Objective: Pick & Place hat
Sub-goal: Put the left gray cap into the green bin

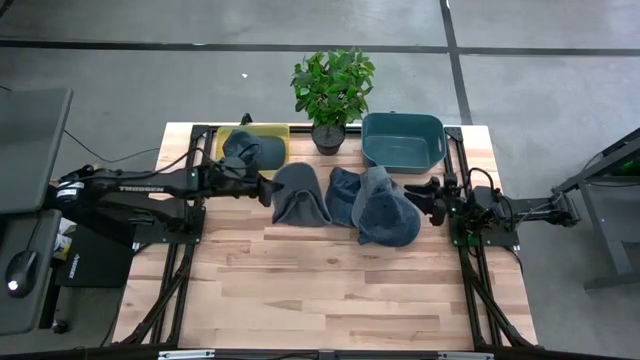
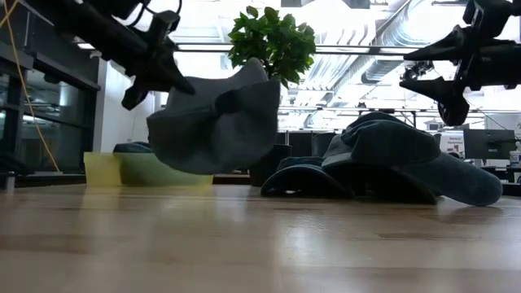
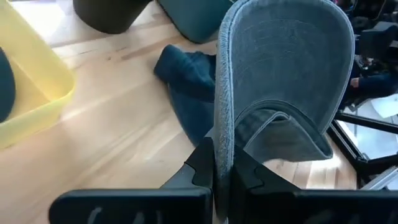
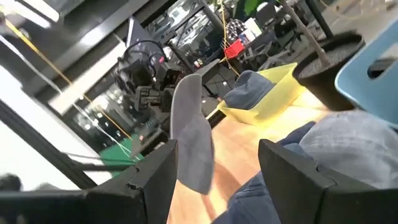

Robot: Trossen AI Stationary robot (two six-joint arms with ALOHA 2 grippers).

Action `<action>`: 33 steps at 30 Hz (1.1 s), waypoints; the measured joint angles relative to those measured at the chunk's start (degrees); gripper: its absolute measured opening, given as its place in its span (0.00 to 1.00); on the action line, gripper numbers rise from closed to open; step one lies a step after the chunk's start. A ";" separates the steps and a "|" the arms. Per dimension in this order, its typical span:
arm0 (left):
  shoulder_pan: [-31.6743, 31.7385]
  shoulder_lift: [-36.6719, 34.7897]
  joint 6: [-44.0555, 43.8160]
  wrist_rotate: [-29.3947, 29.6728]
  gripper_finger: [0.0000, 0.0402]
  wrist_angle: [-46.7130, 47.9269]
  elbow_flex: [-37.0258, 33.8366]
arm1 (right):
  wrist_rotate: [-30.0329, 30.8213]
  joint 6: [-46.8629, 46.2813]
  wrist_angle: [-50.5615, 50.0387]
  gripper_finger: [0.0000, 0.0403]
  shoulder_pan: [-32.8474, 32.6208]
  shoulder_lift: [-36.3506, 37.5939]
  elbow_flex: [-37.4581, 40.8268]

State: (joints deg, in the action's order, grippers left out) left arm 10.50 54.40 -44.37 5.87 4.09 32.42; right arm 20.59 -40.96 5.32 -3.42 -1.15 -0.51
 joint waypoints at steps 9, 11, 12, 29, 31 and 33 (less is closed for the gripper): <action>0.00 -1.43 2.48 -0.68 0.01 -2.50 0.00 | 1.28 -13.06 0.14 0.54 0.00 -0.24 0.02; 0.00 -1.43 3.25 -1.14 0.01 -3.97 0.00 | 1.55 -13.41 0.18 0.54 0.00 -1.05 0.01; 0.00 -1.43 3.76 -1.55 0.01 -5.03 0.00 | 1.57 -14.40 0.39 0.54 0.00 -1.69 0.01; 0.00 -1.43 15.09 -4.01 0.01 -18.90 0.00 | -2.55 -31.01 25.54 0.54 -0.02 -30.76 -0.53; 0.00 -1.43 16.61 -4.01 0.01 -20.66 0.00 | -4.91 -33.16 27.56 0.54 -0.02 -34.60 -1.74; -0.02 -1.43 17.60 -3.89 0.01 -21.62 0.00 | -6.24 -34.49 29.12 0.54 -0.02 -38.42 -3.05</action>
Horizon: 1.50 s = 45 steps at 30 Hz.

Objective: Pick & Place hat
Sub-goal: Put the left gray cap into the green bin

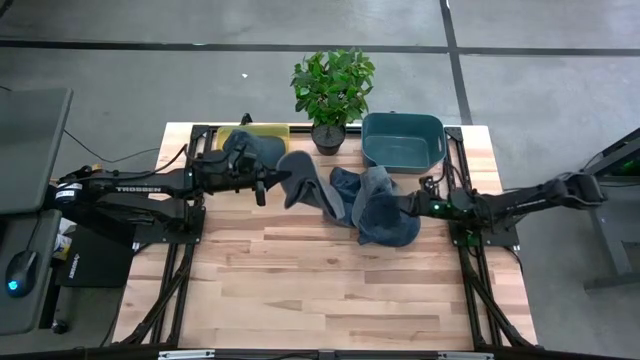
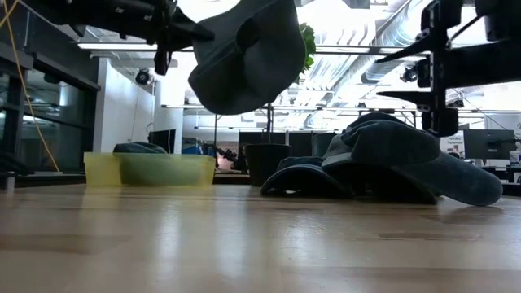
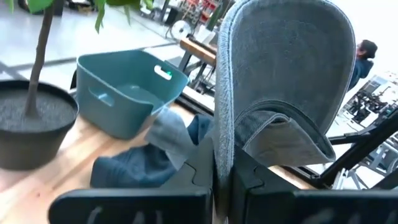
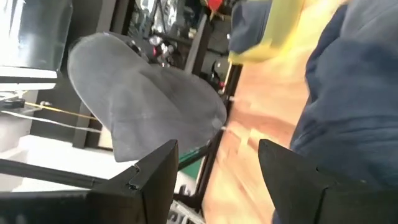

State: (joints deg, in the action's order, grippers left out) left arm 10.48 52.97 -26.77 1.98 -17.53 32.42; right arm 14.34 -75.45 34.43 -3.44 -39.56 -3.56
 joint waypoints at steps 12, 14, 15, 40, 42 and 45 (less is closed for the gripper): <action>0.02 -0.02 6.14 1.31 0.01 -4.61 0.01 | -2.79 3.06 9.74 0.54 -0.74 -21.52 -12.26; 0.02 0.00 7.41 1.38 0.01 -5.36 0.00 | -3.02 2.41 9.89 0.54 -0.76 -25.55 -14.58; 0.02 -0.01 7.91 1.39 0.01 -5.62 0.02 | -3.43 2.39 10.49 0.54 -0.76 -27.64 -15.64; 0.02 0.00 18.22 -1.49 0.01 -13.98 0.02 | 3.34 -3.22 32.08 0.78 1.75 -43.07 -21.67; 0.02 0.00 19.62 -1.40 0.01 -14.41 0.02 | 2.65 -3.88 34.18 0.78 2.17 -43.07 -21.75; 0.02 0.00 21.63 0.00 0.01 -14.42 0.02 | -0.11 -4.01 34.48 0.78 2.38 -43.00 -23.05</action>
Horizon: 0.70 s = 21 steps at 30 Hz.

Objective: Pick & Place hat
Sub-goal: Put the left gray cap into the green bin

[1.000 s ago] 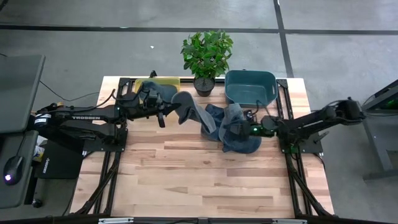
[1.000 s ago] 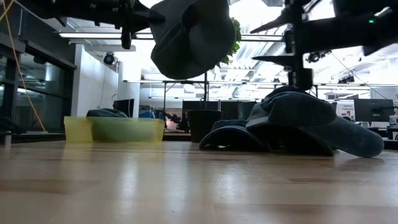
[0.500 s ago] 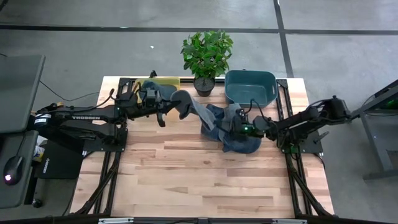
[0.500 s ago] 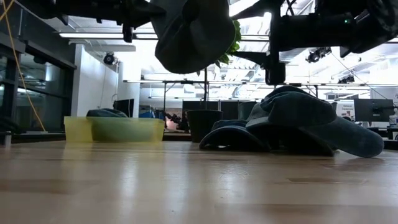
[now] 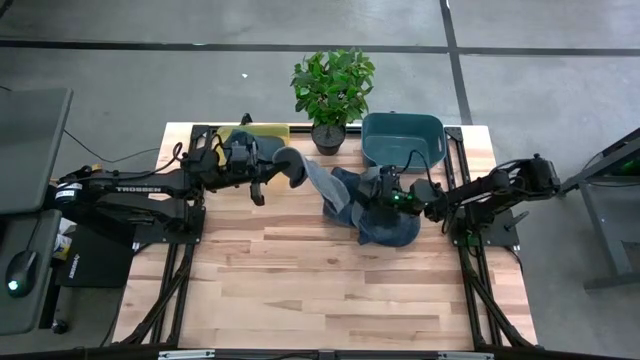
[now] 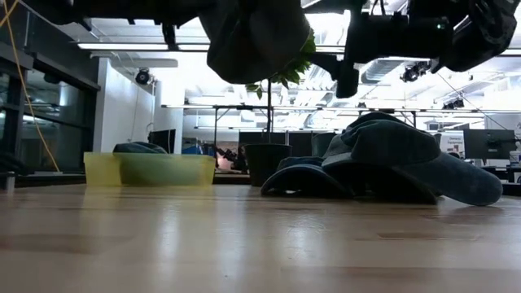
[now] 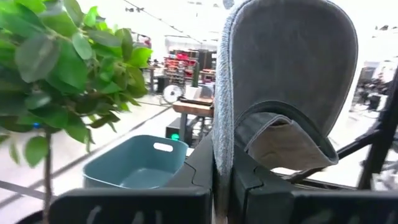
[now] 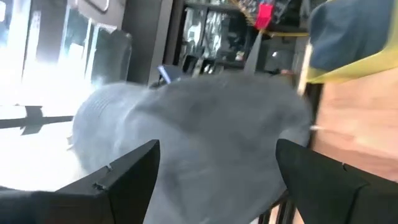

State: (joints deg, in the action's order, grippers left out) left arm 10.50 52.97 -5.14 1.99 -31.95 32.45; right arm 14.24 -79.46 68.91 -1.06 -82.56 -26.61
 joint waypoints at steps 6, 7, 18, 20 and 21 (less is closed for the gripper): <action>-0.02 0.00 5.13 1.59 0.01 -1.53 0.00 | -1.57 0.01 -2.88 0.78 -0.16 0.00 -2.41; -0.02 0.00 6.09 1.59 0.01 -1.58 0.00 | -1.77 -0.02 -3.38 0.78 -0.02 0.00 -2.57; -0.01 0.00 13.77 2.68 0.01 -3.72 0.00 | -1.17 -1.83 -7.78 0.78 0.70 0.00 -2.60; -0.01 0.00 13.92 2.68 0.01 -4.68 0.00 | -0.59 -2.48 -7.59 0.78 0.70 0.00 -2.60; 0.00 0.00 13.94 2.69 0.01 -4.97 0.00 | -0.17 -2.69 -7.52 0.78 0.70 0.00 -2.60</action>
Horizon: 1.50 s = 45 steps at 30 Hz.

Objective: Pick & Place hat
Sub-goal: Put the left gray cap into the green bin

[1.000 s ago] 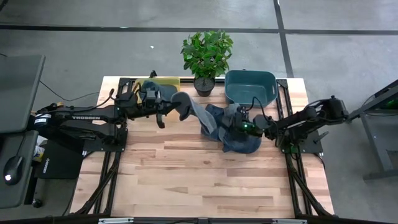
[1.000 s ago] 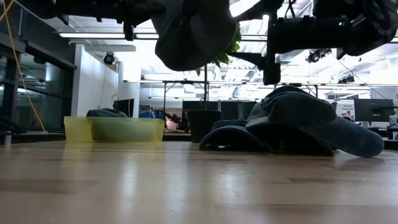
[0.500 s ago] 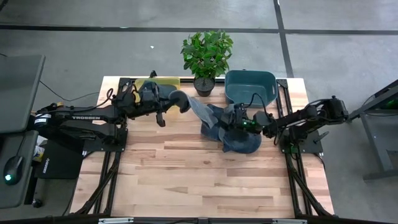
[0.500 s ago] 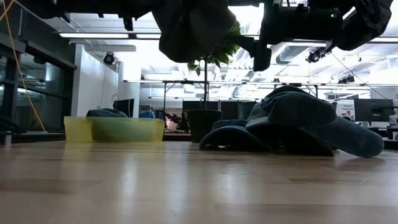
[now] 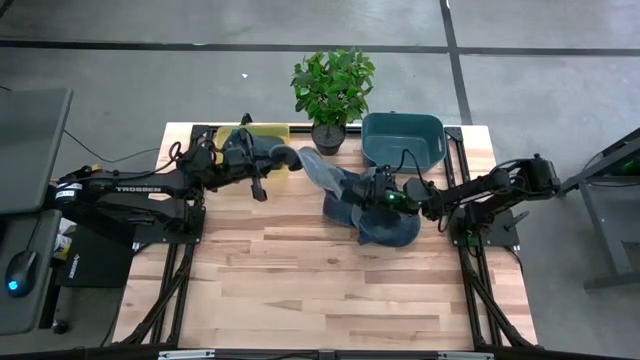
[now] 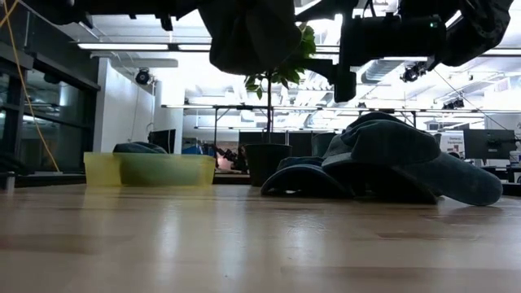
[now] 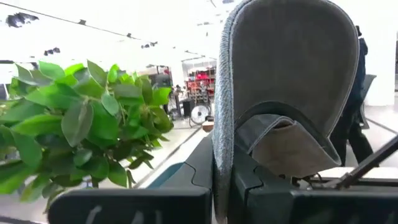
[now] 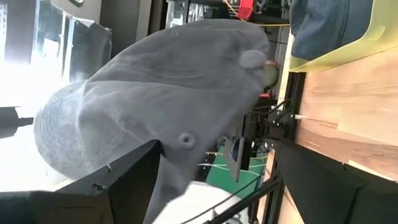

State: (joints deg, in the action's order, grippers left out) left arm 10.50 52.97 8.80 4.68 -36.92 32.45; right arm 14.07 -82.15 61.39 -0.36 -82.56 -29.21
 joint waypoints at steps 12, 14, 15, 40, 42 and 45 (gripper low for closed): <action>0.00 0.00 -0.09 -3.61 0.01 -0.27 0.00 | 1.96 -0.07 4.60 0.78 1.87 0.00 0.02; -0.02 0.00 -0.13 -4.19 0.01 -0.45 0.00 | 1.47 -0.13 5.10 0.78 2.34 0.00 0.02; -0.02 0.02 -0.15 -4.30 0.01 -0.67 0.00 | 1.22 -0.16 5.43 0.78 2.42 0.00 0.02; 0.00 0.04 5.32 -0.72 0.01 -3.60 0.23 | -8.33 1.31 -0.59 0.78 2.64 0.04 -9.11; 0.00 0.04 6.52 -0.39 0.01 -3.61 0.54 | -8.02 0.68 -0.61 0.78 2.83 0.04 -9.11; 0.00 0.04 7.58 -0.67 0.01 -3.70 1.03 | -8.03 -0.39 -0.72 0.78 2.99 0.04 -9.11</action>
State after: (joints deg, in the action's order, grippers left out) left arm 10.50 53.01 16.37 4.01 -40.62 33.48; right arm 6.04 -82.54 60.66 2.63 -82.52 -38.33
